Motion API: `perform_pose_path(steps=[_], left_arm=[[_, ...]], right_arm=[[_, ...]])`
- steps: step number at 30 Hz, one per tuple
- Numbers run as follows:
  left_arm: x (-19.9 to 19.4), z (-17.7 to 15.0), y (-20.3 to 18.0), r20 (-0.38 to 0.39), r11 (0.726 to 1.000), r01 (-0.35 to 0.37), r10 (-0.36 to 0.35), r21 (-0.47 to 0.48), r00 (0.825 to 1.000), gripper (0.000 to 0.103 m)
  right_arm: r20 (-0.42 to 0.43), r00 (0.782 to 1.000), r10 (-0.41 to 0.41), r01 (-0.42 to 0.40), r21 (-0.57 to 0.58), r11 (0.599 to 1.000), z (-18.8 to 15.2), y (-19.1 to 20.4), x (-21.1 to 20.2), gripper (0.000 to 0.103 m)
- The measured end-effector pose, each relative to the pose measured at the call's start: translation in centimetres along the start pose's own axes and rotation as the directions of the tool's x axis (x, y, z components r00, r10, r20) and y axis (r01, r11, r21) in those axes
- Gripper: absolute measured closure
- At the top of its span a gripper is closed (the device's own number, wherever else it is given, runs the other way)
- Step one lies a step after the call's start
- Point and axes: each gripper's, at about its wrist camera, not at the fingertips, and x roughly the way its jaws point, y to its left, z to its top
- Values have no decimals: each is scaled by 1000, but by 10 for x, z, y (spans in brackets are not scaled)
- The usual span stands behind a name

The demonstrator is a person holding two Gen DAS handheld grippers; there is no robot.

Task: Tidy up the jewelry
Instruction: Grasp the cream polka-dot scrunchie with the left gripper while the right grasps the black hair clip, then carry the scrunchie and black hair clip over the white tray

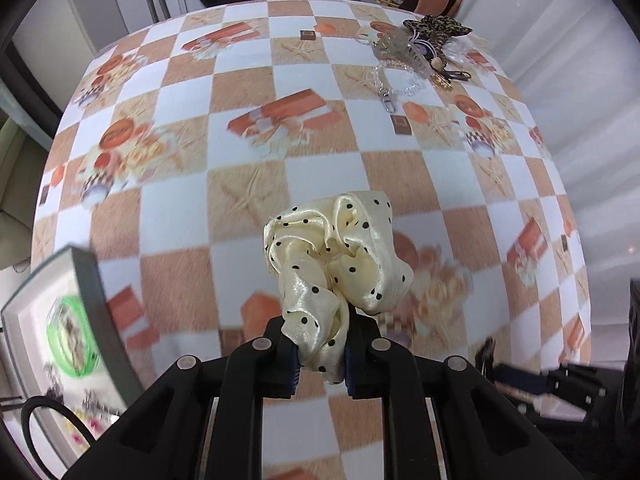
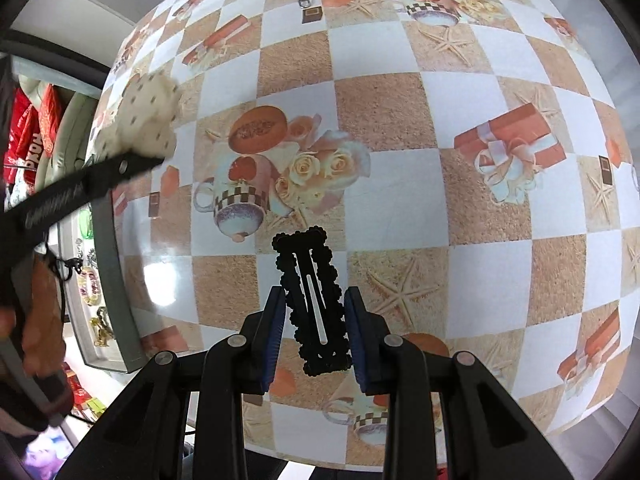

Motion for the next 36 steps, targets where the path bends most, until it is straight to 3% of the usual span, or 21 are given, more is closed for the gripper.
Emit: perform_pose_path(steps=[22, 36], left_arm=[[-69, -68, 76, 62, 990, -17, 26, -138, 998, 83], [-99, -113, 135, 94, 962, -40, 68, -271, 993, 83]], right_arm=[[27, 999, 27, -24, -127, 992, -2, 83, -13, 70], [22, 998, 60, -53, -260, 964, 3, 154, -14, 70]])
